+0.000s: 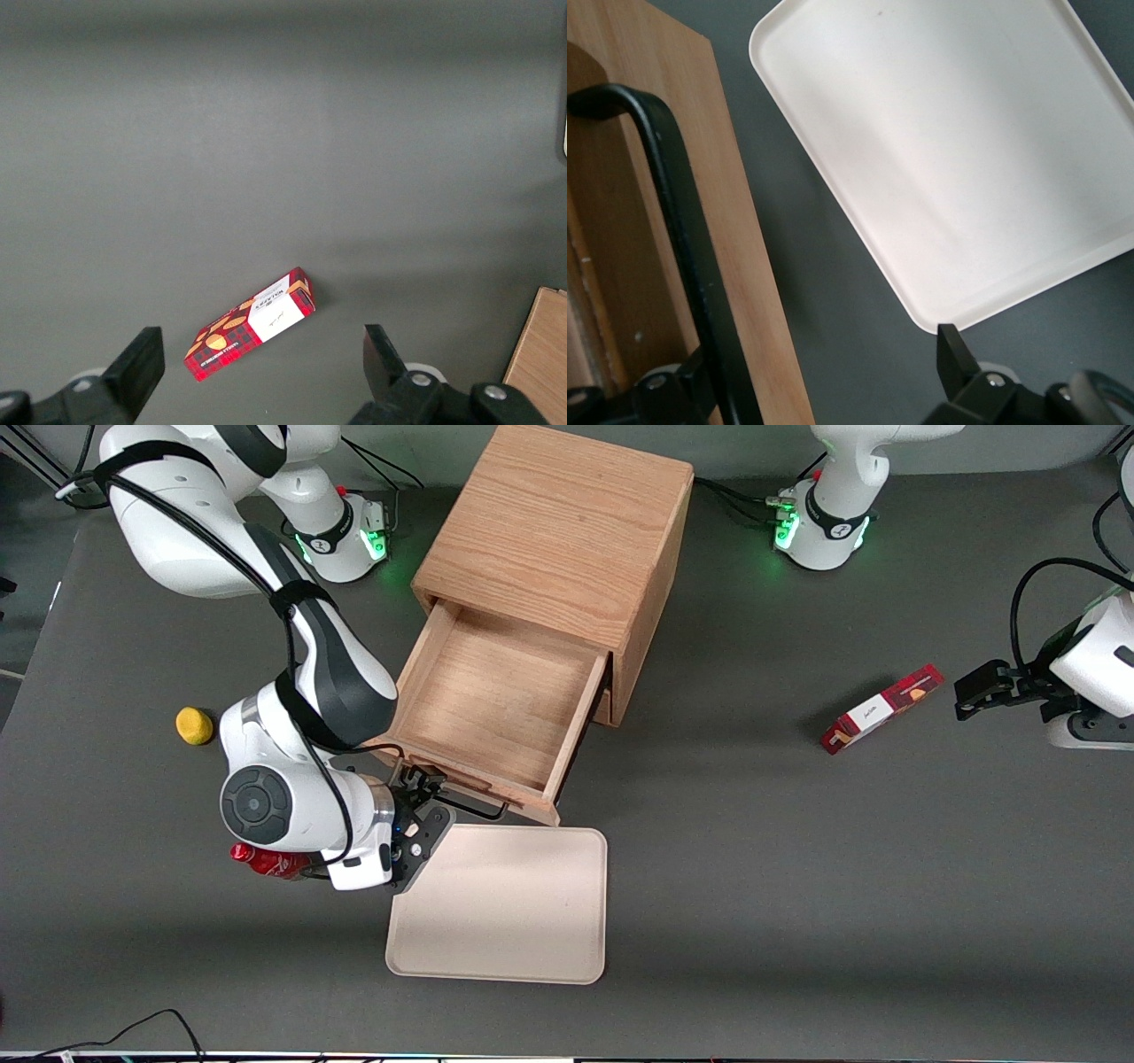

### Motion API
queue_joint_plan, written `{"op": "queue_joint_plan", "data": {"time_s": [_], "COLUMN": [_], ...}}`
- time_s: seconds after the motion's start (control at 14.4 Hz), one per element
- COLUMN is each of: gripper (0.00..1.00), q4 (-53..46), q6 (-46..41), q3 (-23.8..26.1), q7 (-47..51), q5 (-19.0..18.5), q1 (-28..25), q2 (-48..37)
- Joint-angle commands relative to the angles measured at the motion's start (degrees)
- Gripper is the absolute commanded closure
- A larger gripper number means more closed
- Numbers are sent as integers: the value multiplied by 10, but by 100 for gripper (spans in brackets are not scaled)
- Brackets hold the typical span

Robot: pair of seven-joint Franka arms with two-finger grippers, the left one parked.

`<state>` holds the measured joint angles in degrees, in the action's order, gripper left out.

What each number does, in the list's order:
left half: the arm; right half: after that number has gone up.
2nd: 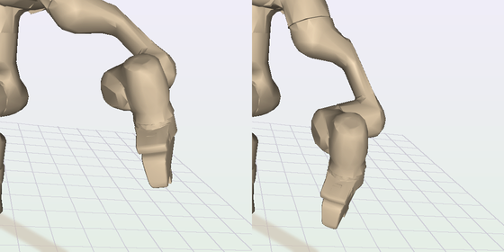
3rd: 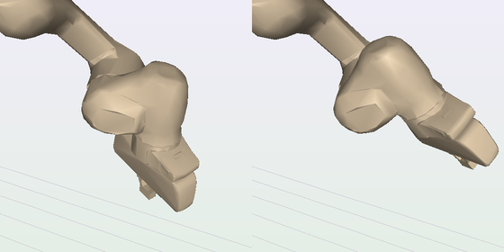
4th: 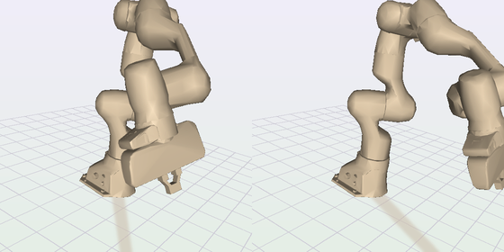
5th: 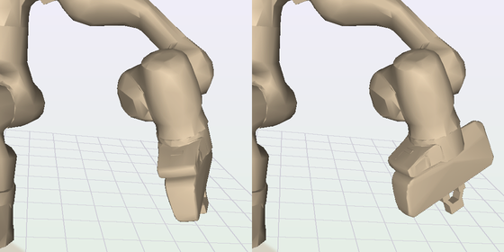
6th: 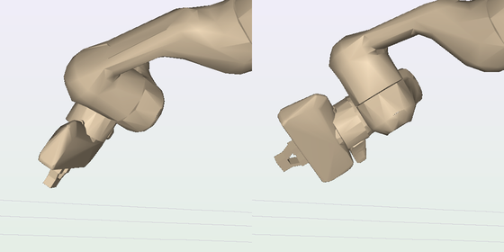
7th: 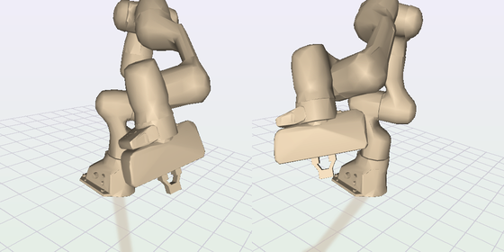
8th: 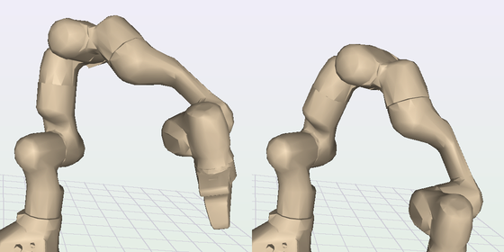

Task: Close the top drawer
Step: 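Lower the right gripper against the drawer front beside the handle, then push the drawer front with the right gripper into the cabinet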

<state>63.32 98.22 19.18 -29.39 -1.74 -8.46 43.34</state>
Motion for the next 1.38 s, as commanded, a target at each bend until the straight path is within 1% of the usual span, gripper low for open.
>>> {"op": "queue_joint_plan", "data": {"time_s": [0.0, 0.83, 1.04, 1.32], "gripper": [0, 0, 0, 0], "q4": [2, 110, 132, 167], "q6": [-5, -4, -3, -4], "q3": [-2, -2, -3, -3], "q7": [-9, -6, -5, 7], "q5": [9, 12, 39, 54], "q1": [-6, -18, -29, -37], "q2": [-5, -77, -93, -121]}}
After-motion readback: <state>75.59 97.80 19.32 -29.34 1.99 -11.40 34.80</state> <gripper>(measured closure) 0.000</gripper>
